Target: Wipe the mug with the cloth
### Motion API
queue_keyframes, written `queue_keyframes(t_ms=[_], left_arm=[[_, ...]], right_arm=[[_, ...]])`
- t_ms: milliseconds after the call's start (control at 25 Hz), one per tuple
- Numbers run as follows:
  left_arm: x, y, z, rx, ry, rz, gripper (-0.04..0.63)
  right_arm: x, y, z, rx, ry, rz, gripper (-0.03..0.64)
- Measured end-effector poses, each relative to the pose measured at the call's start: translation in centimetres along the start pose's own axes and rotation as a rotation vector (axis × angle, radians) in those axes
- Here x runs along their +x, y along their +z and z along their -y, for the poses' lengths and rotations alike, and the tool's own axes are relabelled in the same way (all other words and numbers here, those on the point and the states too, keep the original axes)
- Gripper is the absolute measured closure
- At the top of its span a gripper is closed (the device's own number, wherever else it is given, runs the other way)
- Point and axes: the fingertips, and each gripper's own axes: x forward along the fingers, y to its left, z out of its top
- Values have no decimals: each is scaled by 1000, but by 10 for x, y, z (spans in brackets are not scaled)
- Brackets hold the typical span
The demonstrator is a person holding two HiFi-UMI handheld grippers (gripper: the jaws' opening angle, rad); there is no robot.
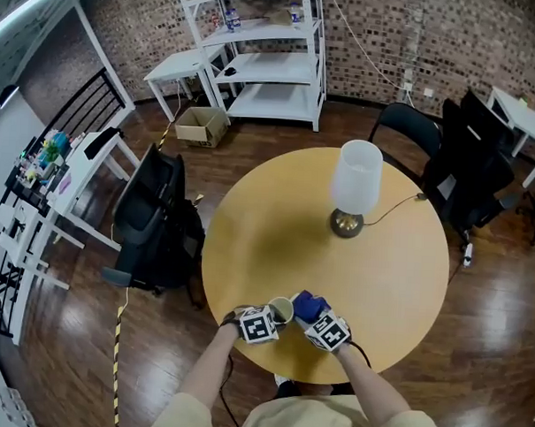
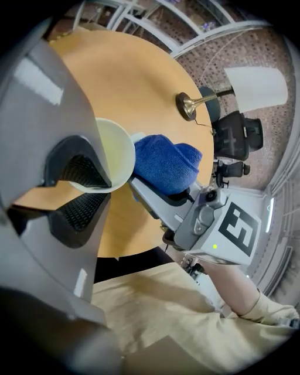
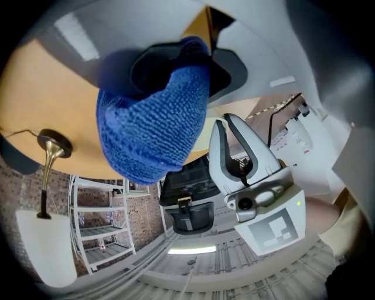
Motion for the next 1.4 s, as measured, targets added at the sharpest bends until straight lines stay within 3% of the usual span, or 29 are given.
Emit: queue_keyframes(t_ms=[160, 360, 640, 680, 760, 880, 1000, 1080, 1200, 1280, 1400], left_arm=[[-1, 0, -4, -119, 12, 61, 578], [-1, 2, -2, -242, 30, 105, 577], [0, 5, -8, -353, 97, 144, 575], [1, 3, -8, -355, 107, 142, 564], [1, 0, -2, -302, 107, 114, 433], [-3, -9, 10, -121, 135, 28, 341], [-2, -23, 5, -5, 209, -46, 369], [1, -21, -1, 1, 238, -46, 502], [5, -12, 1, -96, 188, 2, 573], [5, -9, 1, -200, 156, 47, 560], [7, -11, 1, -278, 136, 69, 561]], right_arm=[[-1, -5, -10, 15, 38, 3, 558], [0, -14, -27, 88, 23, 14, 558], [1, -21, -29, 144, 21, 34, 558], [-2, -20, -23, 156, 15, 41, 558], [-7, -18, -7, 187, -13, 52, 558], [-8, -15, 10, 188, -37, 33, 558], [4, -12, 6, 137, -4, -5, 558], [9, -11, 1, 135, 15, -12, 558], [14, -11, -13, 132, 39, -20, 558], [15, -14, -22, 120, 46, -24, 558], [15, -19, -33, 128, 77, -18, 558]])
